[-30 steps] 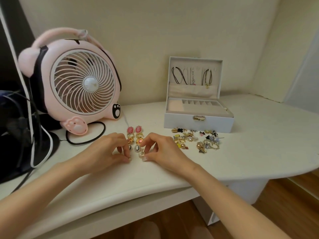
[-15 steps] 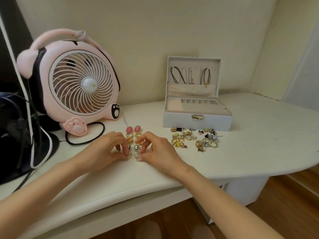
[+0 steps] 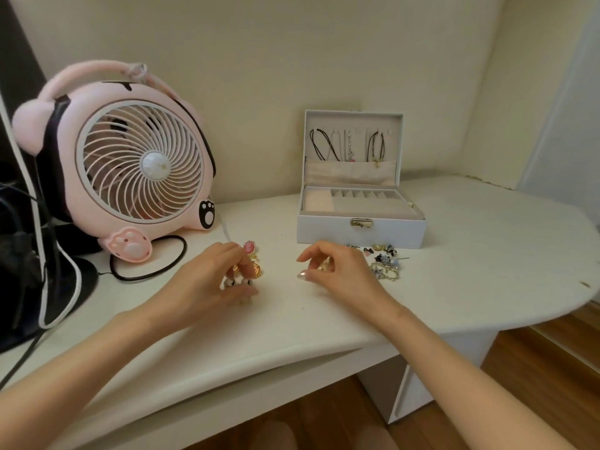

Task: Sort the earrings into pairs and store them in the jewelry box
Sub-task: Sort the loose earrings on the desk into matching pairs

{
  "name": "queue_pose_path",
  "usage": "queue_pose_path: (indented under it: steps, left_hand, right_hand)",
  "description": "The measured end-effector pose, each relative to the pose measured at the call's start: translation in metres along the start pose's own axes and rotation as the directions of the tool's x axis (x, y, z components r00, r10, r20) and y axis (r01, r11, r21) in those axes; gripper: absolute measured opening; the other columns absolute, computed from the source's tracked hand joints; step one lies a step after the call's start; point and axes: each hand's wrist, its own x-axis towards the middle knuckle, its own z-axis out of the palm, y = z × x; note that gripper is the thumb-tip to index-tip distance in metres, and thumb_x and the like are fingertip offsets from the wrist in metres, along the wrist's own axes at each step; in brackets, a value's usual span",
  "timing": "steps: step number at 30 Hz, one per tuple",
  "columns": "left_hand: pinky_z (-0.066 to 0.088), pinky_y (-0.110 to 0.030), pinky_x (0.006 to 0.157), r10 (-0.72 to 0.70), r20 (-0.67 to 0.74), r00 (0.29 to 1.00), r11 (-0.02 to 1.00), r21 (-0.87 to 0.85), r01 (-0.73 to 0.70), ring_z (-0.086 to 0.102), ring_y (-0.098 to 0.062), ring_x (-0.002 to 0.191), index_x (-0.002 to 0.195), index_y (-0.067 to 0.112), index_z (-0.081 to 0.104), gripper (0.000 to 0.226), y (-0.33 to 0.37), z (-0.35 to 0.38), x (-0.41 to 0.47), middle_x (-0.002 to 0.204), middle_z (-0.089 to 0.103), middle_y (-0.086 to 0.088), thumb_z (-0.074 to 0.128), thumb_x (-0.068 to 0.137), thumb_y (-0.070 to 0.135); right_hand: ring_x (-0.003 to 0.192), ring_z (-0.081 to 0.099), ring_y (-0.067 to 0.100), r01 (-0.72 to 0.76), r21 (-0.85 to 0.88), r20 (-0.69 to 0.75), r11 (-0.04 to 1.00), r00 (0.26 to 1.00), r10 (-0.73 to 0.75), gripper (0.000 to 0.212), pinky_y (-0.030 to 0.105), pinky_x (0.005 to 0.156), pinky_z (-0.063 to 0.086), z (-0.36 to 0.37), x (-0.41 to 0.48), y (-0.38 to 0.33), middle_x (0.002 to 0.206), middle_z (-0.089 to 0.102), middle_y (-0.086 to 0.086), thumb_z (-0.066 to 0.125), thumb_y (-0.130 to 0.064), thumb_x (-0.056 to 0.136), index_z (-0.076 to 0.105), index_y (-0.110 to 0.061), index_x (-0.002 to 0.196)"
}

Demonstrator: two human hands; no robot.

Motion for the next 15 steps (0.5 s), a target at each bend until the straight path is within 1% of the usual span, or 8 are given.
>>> queue_pose_path:
  steps: [2, 3, 4, 7, 9, 10, 13, 15]
  left_hand:
    - [0.040, -0.014, 0.070, 0.011, -0.007, 1.000, 1.000, 0.003, -0.011, 0.045, 0.000, 0.087, 0.084, 0.033, 0.053, 0.018, 0.009, 0.004, 0.008, 0.092, 0.053, 0.019, 0.070, 0.078, 0.034]
    - [0.042, -0.016, 0.070, 0.013, 0.001, 1.000, 1.000, 0.001, -0.013, 0.045, 0.000, 0.086, 0.087, 0.029, 0.055, 0.017, 0.013, 0.007, 0.011, 0.087, 0.053, 0.017, 0.070, 0.078, 0.034]
    - [0.044, -0.019, 0.071, 0.020, 0.010, 1.000, 1.000, 0.008, -0.020, 0.045, -0.001, 0.085, 0.089, 0.026, 0.057, 0.018, 0.018, 0.010, 0.015, 0.086, 0.052, 0.018, 0.069, 0.079, 0.035]
    - [0.042, -0.027, 0.076, 0.072, 0.023, 0.997, 0.993, 0.087, -0.074, 0.044, 0.001, 0.080, 0.091, 0.026, 0.057, 0.018, 0.026, 0.021, 0.027, 0.084, 0.048, 0.022, 0.065, 0.082, 0.039]
    - [0.040, -0.032, 0.078, 0.101, 0.029, 0.995, 0.982, 0.155, -0.104, 0.042, -0.003, 0.078, 0.093, 0.027, 0.058, 0.020, 0.028, 0.029, 0.034, 0.088, 0.052, 0.019, 0.064, 0.082, 0.042]
    - [0.037, -0.030, 0.076, 0.105, 0.039, 0.994, 0.977, 0.184, -0.111, 0.041, -0.005, 0.079, 0.095, 0.026, 0.058, 0.023, 0.029, 0.032, 0.037, 0.091, 0.055, 0.017, 0.064, 0.082, 0.044]
    - [0.023, -0.017, 0.065, 0.126, 0.055, 0.991, 0.962, 0.236, -0.135, 0.038, -0.007, 0.084, 0.104, 0.023, 0.059, 0.034, 0.039, 0.039, 0.047, 0.100, 0.058, 0.011, 0.065, 0.079, 0.047]
    - [0.023, -0.020, 0.067, 0.124, 0.067, 0.990, 0.952, 0.273, -0.138, 0.042, -0.010, 0.091, 0.109, 0.024, 0.057, 0.041, 0.045, 0.043, 0.052, 0.103, 0.056, 0.011, 0.064, 0.078, 0.050]
  right_hand:
    - [0.057, 0.050, -0.010, -0.021, 0.005, -0.060, 1.000, 0.998, 0.021, 0.015, 0.013, 0.062, 0.038, -0.016, 0.002, 0.006, 0.078, 0.063, -0.009, 0.072, -0.012, 0.077, 0.069, -0.022, 0.089]
    - [0.057, 0.050, -0.012, -0.034, -0.006, -0.084, 0.999, 0.996, 0.033, 0.015, 0.008, 0.060, 0.037, -0.023, 0.002, 0.010, 0.079, 0.063, -0.009, 0.071, -0.010, 0.078, 0.070, -0.020, 0.089]
    - [0.058, 0.050, -0.013, -0.045, -0.028, -0.102, 0.999, 0.994, 0.042, 0.014, 0.007, 0.059, 0.036, -0.031, 0.002, 0.014, 0.079, 0.062, -0.010, 0.071, -0.009, 0.079, 0.070, -0.019, 0.088]
    - [0.059, 0.049, -0.014, -0.081, -0.066, -0.137, 0.995, 0.988, 0.072, 0.012, 0.011, 0.060, 0.033, -0.047, 0.000, 0.026, 0.079, 0.063, -0.009, 0.070, -0.009, 0.079, 0.071, -0.019, 0.087]
    - [0.058, 0.049, -0.013, -0.099, -0.074, -0.149, 0.992, 0.985, 0.087, 0.014, 0.013, 0.059, 0.033, -0.054, -0.004, 0.032, 0.079, 0.065, -0.006, 0.069, -0.008, 0.080, 0.070, -0.021, 0.084]
    - [0.056, 0.049, -0.011, -0.105, -0.076, -0.156, 0.992, 0.983, 0.092, 0.015, 0.013, 0.059, 0.034, -0.056, -0.006, 0.035, 0.080, 0.066, -0.005, 0.069, -0.007, 0.080, 0.070, -0.022, 0.083]
    - [0.054, 0.049, -0.008, -0.113, -0.064, -0.177, 0.992, 0.979, 0.100, 0.014, 0.017, 0.059, 0.036, -0.061, -0.013, 0.040, 0.079, 0.066, -0.006, 0.068, -0.009, 0.081, 0.071, -0.023, 0.082]
    - [0.056, 0.049, -0.010, -0.113, -0.062, -0.182, 0.992, 0.978, 0.100, 0.012, 0.016, 0.059, 0.035, -0.064, -0.016, 0.042, 0.079, 0.066, -0.007, 0.069, -0.010, 0.081, 0.071, -0.022, 0.083]
